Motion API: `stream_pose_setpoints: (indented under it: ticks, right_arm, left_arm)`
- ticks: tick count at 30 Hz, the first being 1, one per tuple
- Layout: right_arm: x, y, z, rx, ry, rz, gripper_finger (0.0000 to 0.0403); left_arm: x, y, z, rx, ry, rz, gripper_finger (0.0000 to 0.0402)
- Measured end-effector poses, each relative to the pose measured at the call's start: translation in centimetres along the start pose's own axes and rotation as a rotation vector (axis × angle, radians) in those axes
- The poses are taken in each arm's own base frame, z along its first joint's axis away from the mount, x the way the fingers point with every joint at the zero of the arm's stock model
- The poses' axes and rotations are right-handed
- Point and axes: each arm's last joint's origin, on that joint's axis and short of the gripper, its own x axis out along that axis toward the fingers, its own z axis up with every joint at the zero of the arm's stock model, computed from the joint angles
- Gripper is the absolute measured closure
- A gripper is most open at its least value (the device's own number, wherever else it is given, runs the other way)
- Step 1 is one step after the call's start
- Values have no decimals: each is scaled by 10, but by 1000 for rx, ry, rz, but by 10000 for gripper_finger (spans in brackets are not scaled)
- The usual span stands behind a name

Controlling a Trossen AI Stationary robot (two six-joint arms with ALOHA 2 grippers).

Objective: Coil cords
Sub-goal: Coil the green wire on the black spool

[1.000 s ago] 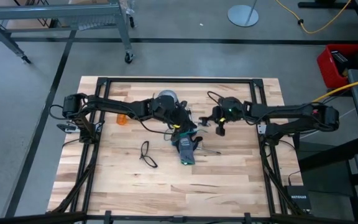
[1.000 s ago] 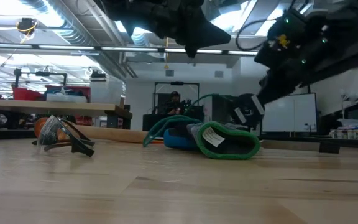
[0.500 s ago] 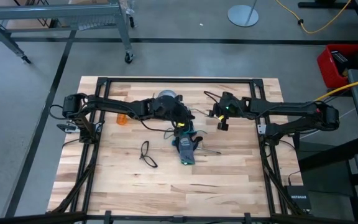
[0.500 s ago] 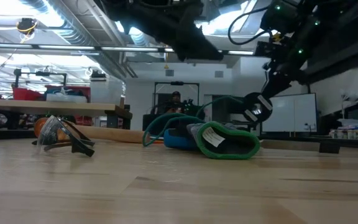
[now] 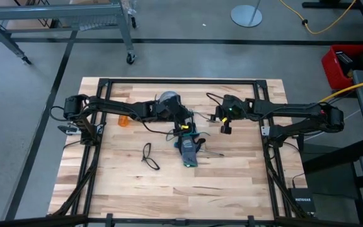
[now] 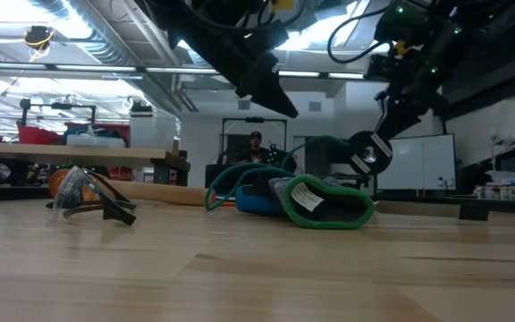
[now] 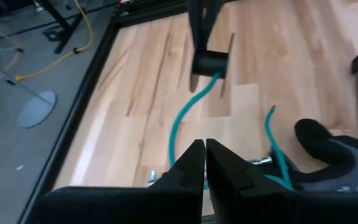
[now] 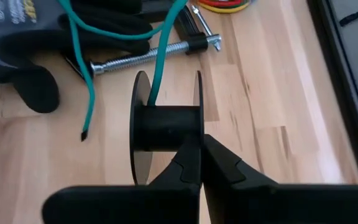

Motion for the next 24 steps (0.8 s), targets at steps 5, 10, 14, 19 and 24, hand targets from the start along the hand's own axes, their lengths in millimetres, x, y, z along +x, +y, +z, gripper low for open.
stream_pose_setpoints:
  ticks: [5,10,14,19,24]
  right_arm:
    - [0,1,6,4,-79,65,400]
    - [-1,1,12,31,-144,106,401]
    - [-1,1,12,48,-144,107,401]
    - [-1,0,12,62,-141,91,401]
    - [-1,0,14,70,-167,85,401]
  left_arm:
    - [1,5,-2,-5,10,25,393]
    - [1,7,-5,3,38,24,393]
    - [1,6,-11,24,104,27,393]
    - [0,7,-18,40,193,102,393]
    - [-1,8,-21,126,240,152,394]
